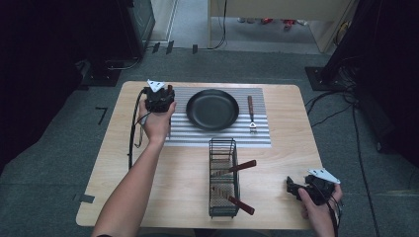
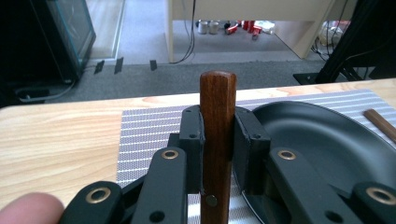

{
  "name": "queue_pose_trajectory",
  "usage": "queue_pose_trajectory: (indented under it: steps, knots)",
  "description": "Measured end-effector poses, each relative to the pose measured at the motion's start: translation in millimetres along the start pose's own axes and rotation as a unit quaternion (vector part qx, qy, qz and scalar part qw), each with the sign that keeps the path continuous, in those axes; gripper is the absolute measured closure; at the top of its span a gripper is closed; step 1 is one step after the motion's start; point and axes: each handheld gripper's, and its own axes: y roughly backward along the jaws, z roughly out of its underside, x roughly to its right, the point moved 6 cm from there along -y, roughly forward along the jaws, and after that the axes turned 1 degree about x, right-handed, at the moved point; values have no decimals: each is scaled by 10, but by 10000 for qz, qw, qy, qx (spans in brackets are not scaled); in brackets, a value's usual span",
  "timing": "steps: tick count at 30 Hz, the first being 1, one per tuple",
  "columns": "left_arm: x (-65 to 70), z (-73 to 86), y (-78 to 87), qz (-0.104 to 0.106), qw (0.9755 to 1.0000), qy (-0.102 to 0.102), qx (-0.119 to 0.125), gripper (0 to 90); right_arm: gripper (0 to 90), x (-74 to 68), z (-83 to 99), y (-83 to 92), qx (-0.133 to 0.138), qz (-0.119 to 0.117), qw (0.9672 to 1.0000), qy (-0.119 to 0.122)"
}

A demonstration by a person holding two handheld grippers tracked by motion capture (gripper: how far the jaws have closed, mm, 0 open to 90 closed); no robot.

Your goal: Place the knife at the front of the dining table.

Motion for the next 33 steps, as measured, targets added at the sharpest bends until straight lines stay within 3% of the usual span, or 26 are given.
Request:
queue_pose_trajectory:
  steps: [5, 13, 20, 26, 33]
  knots:
    - [-76, 35, -266, -63, 9994, 225, -266, 763, 0, 0, 0, 0, 1, 0, 10000, 3]
    - [-154, 80, -645, -110, 9961, 614, -628, 763, 0, 0, 0, 0, 1, 1, 10000, 2]
    - [-155, 114, -933, -190, 9929, 706, -937, 762, 0, 0, 0, 0, 1, 1, 10000, 1]
    - [-156, 242, -1134, -273, 9897, 659, -1244, 761, 0, -2, -2, -2, -6, -20, 10000, 32]
    - [-164, 334, -1266, -354, 9873, 616, -1423, 760, 0, -7, -5, -5, 2, -35, 10000, 49]
